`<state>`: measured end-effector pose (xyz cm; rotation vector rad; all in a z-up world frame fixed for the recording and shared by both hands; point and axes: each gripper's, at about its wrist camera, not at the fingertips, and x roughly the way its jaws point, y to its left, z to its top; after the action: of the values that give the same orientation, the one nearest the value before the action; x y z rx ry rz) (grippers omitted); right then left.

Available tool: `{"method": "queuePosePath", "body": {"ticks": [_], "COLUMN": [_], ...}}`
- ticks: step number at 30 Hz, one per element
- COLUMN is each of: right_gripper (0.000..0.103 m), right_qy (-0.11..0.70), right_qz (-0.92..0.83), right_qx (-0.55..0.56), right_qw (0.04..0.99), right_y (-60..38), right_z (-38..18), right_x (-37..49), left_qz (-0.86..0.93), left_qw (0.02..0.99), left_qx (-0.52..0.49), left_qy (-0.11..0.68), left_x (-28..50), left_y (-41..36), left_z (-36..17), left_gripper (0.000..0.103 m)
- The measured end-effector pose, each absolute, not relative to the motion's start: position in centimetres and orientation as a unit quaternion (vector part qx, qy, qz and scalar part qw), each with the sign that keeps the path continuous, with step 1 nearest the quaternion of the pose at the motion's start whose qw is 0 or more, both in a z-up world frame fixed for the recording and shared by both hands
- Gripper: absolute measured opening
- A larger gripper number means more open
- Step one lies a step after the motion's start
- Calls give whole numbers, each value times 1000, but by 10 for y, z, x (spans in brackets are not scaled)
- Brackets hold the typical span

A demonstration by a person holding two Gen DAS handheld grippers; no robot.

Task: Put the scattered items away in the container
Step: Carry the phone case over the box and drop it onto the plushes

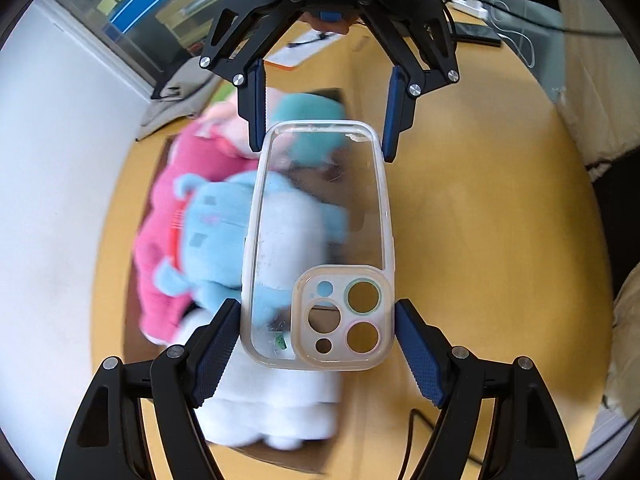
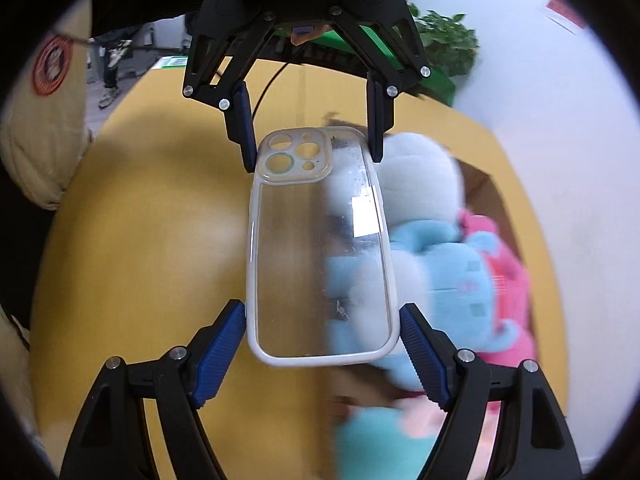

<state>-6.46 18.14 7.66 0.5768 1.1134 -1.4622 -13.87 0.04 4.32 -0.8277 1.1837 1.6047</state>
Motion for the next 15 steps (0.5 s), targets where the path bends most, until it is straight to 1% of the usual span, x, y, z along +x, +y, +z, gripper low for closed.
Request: {"method": "queuePosePath", "body": {"ticks": [3,5,10,15], "right_gripper": [78,78,78,78], "right_qy": [466,463,466,466], "right_qz": [-628,-629,-624,-609], "right_qx": [250,256,281,307], "right_qw": [570,569,561,563], "right_y": [186,187,179,173], "right_z": [84,77,57,42], "right_x": [-93,-120,-163,-210], "left_qz": [656,655,639,625], "left_qw": [476,477,472,490], "left_qx": [-338,-338,-355,-390], "left_qy": [478,480,492,466], "left_x": [-176,-196,-254,-298], "left_y": [1,2,13,17], "left_z": [48,49,28,11], "left_gripper": [81,81,81,82]}}
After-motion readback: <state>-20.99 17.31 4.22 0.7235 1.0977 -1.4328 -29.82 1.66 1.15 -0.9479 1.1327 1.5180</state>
